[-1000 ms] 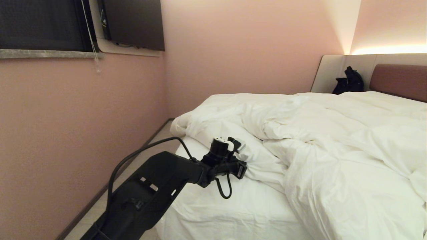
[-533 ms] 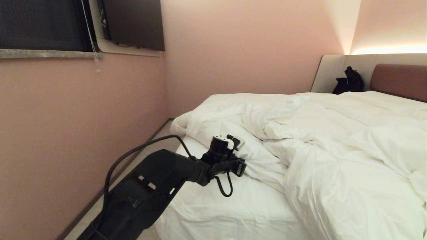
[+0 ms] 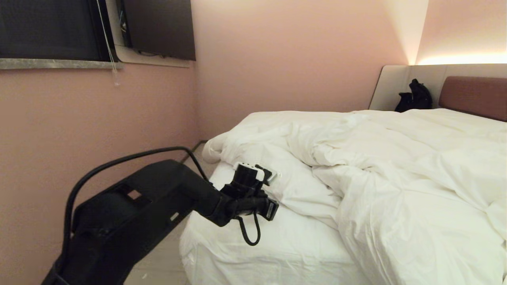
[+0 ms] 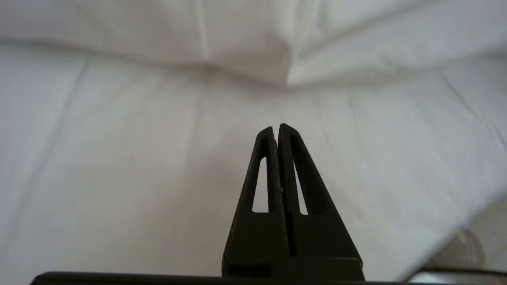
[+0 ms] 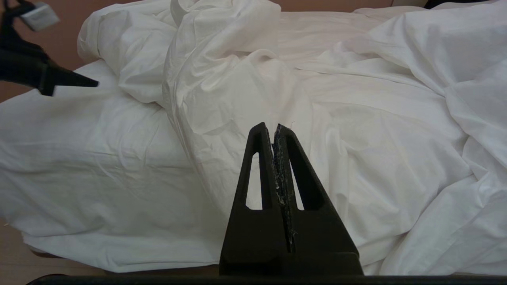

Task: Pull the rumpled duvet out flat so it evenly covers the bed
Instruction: Flatten the corners of the folded blanket

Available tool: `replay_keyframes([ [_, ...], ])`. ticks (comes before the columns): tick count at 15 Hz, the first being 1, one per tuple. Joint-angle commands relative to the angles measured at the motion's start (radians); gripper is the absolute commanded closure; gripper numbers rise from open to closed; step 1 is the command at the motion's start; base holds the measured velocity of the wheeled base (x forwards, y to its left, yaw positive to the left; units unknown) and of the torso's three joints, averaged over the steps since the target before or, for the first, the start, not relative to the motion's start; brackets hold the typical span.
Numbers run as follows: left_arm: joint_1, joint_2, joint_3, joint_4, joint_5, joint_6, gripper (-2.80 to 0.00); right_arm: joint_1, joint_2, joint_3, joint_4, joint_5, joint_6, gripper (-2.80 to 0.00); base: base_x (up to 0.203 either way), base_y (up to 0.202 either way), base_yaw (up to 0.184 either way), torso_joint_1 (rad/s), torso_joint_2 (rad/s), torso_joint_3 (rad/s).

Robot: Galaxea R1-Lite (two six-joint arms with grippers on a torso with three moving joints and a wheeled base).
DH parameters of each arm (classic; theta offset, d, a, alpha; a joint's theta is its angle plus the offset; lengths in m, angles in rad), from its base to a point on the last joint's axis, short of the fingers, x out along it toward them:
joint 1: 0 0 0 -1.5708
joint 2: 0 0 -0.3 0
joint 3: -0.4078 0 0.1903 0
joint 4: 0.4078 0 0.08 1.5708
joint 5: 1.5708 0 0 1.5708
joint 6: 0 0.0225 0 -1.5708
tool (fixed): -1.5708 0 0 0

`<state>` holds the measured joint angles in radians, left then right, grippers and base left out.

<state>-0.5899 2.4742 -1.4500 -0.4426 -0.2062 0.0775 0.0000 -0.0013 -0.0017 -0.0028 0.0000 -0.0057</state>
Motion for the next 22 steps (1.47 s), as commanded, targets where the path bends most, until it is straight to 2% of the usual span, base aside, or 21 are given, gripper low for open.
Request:
replay_keyframes([
  [1, 0.016, -0.132, 0.128, -0.03, -0.002, -0.002, 0.0, 0.0, 0.001, 0.002, 0.0, 0.0, 0.0, 0.0, 0.0, 0.0, 0.0, 0.0, 0.0, 0.0],
  [3, 0.035, -0.253, 0.278, -0.088, 0.0, -0.006, 0.0, 0.0, 0.001, 0.0, 0.0, 0.0, 0.0, 0.0, 0.0, 0.0, 0.0, 0.0, 0.0, 0.0],
  [6, 0.046, -0.352, 0.395, -0.131, 0.0, -0.012, 0.0, 0.0, 0.001, 0.0, 0.0, 0.002, 0.0, 0.0, 0.0, 0.0, 0.0, 0.0, 0.0, 0.0],
  [8, 0.053, -0.363, 0.391, -0.206, 0.001, -0.019, 0.0, 0.0, 0.001, 0.0, 0.0, 0.0, 0.0, 0.0, 0.0, 0.0, 0.0, 0.0, 0.0, 0.0],
  [12, 0.05, -0.384, 0.343, -0.216, 0.001, -0.066, 0.0, 0.0, 0.001, 0.001, 0.0, 0.002, 0.0, 0.0, 0.0, 0.0, 0.0, 0.0, 0.0, 0.0],
  [14, 0.013, -0.396, 0.291, -0.197, -0.001, -0.165, 0.0, 0.0, 0.001, 0.001, 0.0, 0.002, 0.0, 0.0, 0.0, 0.0, 0.0, 0.0, 0.0, 0.0],
  [16, -0.031, -0.398, 0.262, -0.141, -0.009, -0.241, 0.0, 0.0, 0.001, 0.0, 0.0, 0.0, 0.0, 0.0, 0.0, 0.0, 0.0, 0.0, 0.0, 0.0],
  [19, -0.089, -0.368, 0.237, -0.13, -0.012, -0.344, 0.0, 0.0, 0.001, 0.002, 0.0, 0.002, 0.0, 0.0, 0.0, 0.0, 0.0, 0.0, 0.0, 0.0],
  [22, -0.096, -0.352, 0.223, -0.131, -0.012, -0.364, 0.0, 0.0, 0.001, 0.0, 0.0, 0.0, 0.0, 0.0, 0.0, 0.0, 0.0, 0.0, 0.0, 0.0],
])
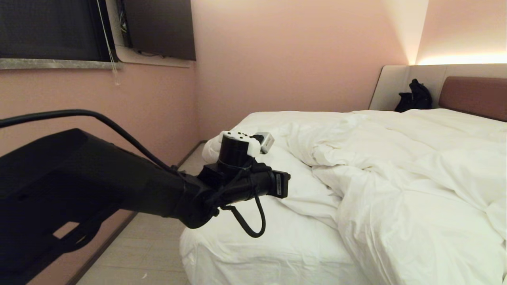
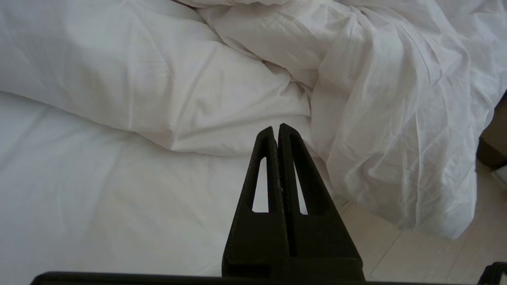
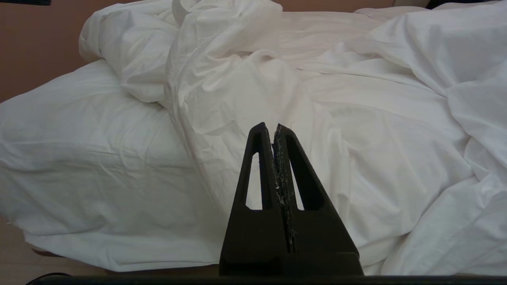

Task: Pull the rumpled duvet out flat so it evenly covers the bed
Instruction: Flatten the corners of the folded blanket

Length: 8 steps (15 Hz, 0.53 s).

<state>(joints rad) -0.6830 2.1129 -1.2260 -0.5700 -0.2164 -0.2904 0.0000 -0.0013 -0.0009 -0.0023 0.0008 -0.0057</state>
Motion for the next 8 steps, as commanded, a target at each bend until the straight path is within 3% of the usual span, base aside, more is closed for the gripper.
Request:
replay_keyframes([
  [1, -0.004, 0.035, -0.016, -0.005, -0.001, -0.027, 0.0, 0.0, 0.001, -0.001, -0.001, -0.001, 0.0, 0.0, 0.0, 0.0, 0.0, 0.0, 0.0, 0.0],
  [8, -0.004, 0.098, -0.093, -0.001, -0.001, -0.096, 0.0, 0.0, 0.001, 0.0, -0.001, 0.0, 0.0, 0.0, 0.0, 0.0, 0.0, 0.0, 0.0, 0.0],
])
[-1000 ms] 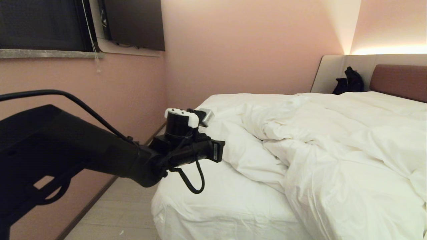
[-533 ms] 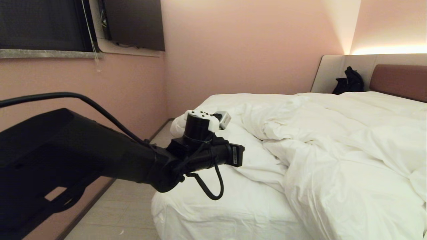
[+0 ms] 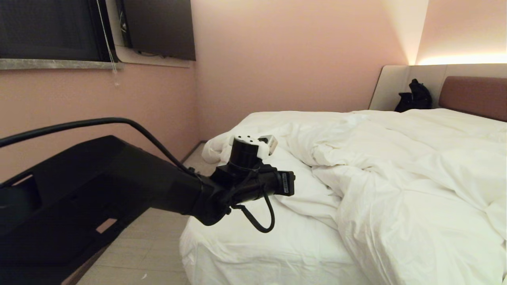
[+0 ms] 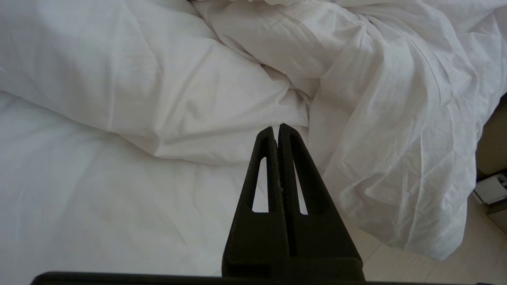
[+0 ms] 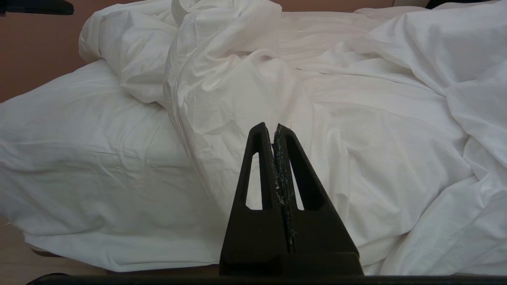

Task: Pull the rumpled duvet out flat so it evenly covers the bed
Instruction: Flatten the corners of the folded blanket

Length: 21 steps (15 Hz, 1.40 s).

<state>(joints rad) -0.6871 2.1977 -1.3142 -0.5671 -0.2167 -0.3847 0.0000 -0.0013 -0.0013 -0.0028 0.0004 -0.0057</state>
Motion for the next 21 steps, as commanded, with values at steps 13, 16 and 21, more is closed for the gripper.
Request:
replay_keyframes([
  [13, -0.119, 0.045, -0.056, -0.002, 0.001, -0.023, 0.0, 0.0, 0.001, 0.001, 0.0, 0.0, 0.0, 0.0, 0.0, 0.0, 0.0, 0.0, 0.0, 0.0],
  [16, -0.156, 0.07, -0.082, -0.002, 0.002, 0.007, 0.0, 0.0, 0.001, 0.0, 0.0, 0.001, 0.0, 0.0, 0.0, 0.0, 0.0, 0.0, 0.0, 0.0],
  [21, -0.209, 0.117, -0.147, 0.038, 0.002, 0.046, 0.0, 0.0, 0.001, 0.0, 0.0, 0.0, 0.0, 0.0, 0.0, 0.0, 0.0, 0.0, 0.0, 0.0],
])
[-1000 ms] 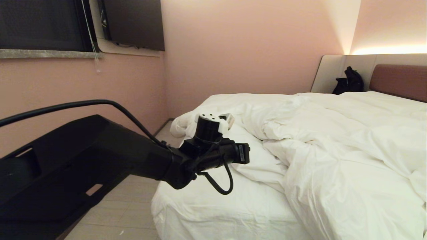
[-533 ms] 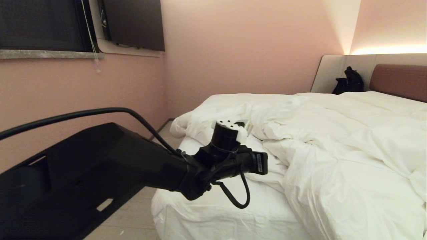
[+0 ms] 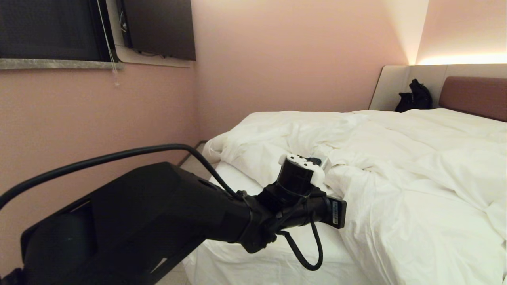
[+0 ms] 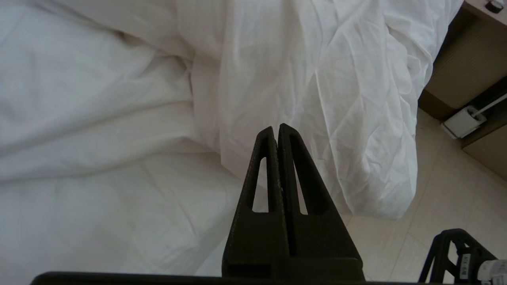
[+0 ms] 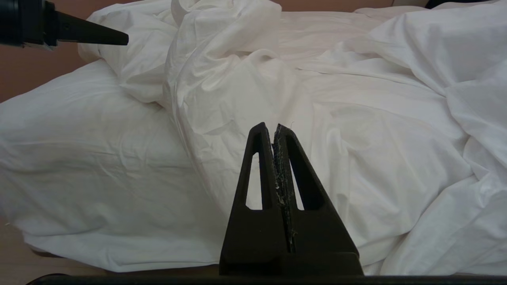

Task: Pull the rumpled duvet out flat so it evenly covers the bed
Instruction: Flatten the corners of the folded blanket

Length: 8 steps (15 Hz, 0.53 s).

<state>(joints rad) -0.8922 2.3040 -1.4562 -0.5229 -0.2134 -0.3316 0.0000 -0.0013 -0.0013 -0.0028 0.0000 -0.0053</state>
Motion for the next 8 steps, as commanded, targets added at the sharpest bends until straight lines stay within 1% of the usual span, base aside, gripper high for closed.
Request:
replay_keyframes([
  [1, -0.005, 0.027, -0.029, 0.002, -0.001, 0.01, 0.0, 0.0, 0.001, 0.0, 0.0, 0.0, -0.001, 0.0, 0.0, 0.0, 0.0, 0.0, 0.0, 0.0],
  [4, -0.008, 0.072, -0.083, 0.024, 0.0, 0.048, 0.0, 0.0, 0.001, 0.0, 0.0, 0.0, -0.001, 0.0, 0.0, 0.0, 0.0, 0.0, 0.0, 0.0],
  [5, -0.008, 0.081, -0.085, 0.024, 0.0, 0.071, -2.8, 0.0, 0.001, 0.0, 0.0, 0.0, -0.001, 0.0, 0.0, 0.0, 0.0, 0.0, 0.0, 0.0],
  [6, -0.008, 0.083, -0.085, 0.023, 0.0, 0.077, -2.8, 0.0, 0.001, 0.001, 0.0, 0.0, -0.001, 0.0, 0.0, 0.0, 0.0, 0.0, 0.0, 0.0],
  [8, -0.018, 0.097, -0.083, 0.003, 0.0, 0.118, -2.8, 0.0, 0.001, 0.001, 0.0, 0.0, -0.001, 0.0, 0.0, 0.0, 0.0, 0.0, 0.0, 0.0],
])
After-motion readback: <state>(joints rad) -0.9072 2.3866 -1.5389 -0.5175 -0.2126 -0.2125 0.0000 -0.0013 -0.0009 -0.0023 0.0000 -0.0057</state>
